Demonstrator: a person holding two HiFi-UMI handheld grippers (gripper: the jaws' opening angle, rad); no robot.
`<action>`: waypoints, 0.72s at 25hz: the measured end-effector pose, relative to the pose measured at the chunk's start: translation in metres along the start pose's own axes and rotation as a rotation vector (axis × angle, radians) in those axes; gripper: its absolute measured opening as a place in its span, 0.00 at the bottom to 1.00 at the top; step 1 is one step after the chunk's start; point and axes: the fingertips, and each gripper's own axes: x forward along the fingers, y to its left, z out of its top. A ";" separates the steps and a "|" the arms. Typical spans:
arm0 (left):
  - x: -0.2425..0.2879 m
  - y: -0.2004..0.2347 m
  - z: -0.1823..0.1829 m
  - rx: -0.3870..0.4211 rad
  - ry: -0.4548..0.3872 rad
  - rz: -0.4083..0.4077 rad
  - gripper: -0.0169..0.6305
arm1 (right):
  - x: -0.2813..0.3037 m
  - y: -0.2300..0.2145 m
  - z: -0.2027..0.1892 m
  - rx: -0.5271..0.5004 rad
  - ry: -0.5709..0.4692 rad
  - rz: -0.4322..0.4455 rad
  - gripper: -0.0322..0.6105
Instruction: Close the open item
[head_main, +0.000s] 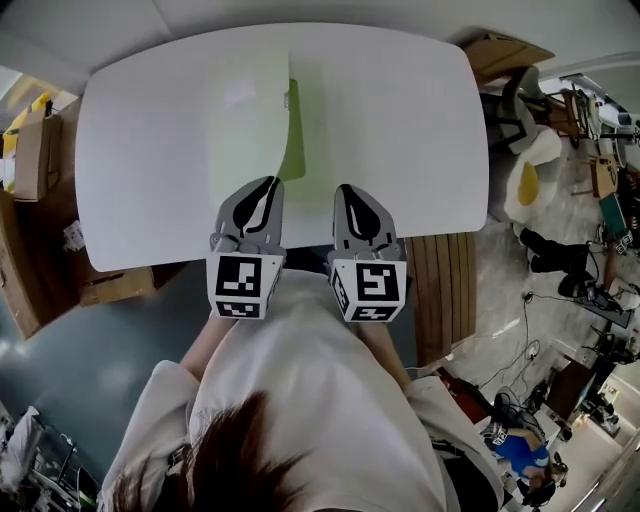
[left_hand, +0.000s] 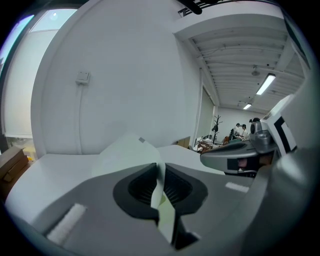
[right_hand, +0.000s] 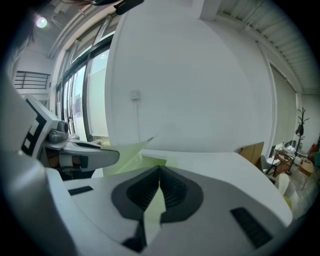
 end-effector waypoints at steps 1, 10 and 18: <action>0.001 -0.001 -0.001 0.001 0.001 0.005 0.06 | 0.000 0.000 0.000 -0.002 0.001 0.008 0.06; 0.013 -0.011 -0.006 0.015 0.017 0.021 0.06 | 0.003 -0.009 -0.003 -0.003 -0.006 0.036 0.07; 0.026 -0.022 -0.017 0.043 0.048 -0.006 0.07 | 0.002 -0.013 -0.004 0.000 -0.003 0.041 0.06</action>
